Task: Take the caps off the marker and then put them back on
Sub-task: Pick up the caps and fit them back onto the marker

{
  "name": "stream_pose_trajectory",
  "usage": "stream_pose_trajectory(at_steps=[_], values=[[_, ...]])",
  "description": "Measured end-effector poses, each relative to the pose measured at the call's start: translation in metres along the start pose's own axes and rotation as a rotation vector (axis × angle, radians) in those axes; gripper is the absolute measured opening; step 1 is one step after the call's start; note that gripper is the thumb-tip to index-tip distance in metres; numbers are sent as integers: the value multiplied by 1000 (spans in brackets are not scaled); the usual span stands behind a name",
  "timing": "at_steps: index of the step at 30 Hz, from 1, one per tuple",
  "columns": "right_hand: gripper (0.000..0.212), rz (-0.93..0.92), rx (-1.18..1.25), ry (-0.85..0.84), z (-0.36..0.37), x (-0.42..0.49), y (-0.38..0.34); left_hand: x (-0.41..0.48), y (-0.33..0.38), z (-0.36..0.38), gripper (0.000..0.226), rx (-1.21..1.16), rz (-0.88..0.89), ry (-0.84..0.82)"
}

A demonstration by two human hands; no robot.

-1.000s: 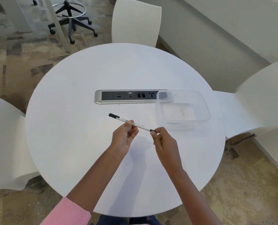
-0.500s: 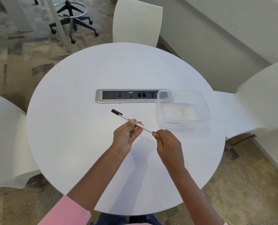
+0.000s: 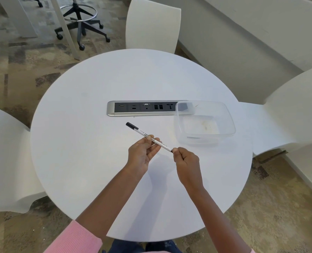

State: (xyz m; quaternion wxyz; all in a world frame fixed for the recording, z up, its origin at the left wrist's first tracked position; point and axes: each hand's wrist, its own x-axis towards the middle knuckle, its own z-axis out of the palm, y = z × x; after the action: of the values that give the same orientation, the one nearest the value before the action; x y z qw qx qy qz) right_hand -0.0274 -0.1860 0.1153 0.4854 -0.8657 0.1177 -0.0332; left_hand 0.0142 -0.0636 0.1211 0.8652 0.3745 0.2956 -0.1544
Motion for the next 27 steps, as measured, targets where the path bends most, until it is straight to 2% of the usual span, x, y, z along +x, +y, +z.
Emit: stream_pose_trajectory(at_steps=[7,20,23,25,27], values=[[45,222,204,-65,0,2,-3,-1,1,1,19,24,30,-29],[45,770,893,-381,-12,8,-8,3,2,0,19,108,73,-64],[44,719,792,-349,-8,8,-8,4,2,-1,18,102,71,-65],[45,551,530,-267,-3,6,-8,5,3,-2,18,96,81,-60],[43,301,231,-158,0,1,-6,7,6,-2,17,88,92,-46]])
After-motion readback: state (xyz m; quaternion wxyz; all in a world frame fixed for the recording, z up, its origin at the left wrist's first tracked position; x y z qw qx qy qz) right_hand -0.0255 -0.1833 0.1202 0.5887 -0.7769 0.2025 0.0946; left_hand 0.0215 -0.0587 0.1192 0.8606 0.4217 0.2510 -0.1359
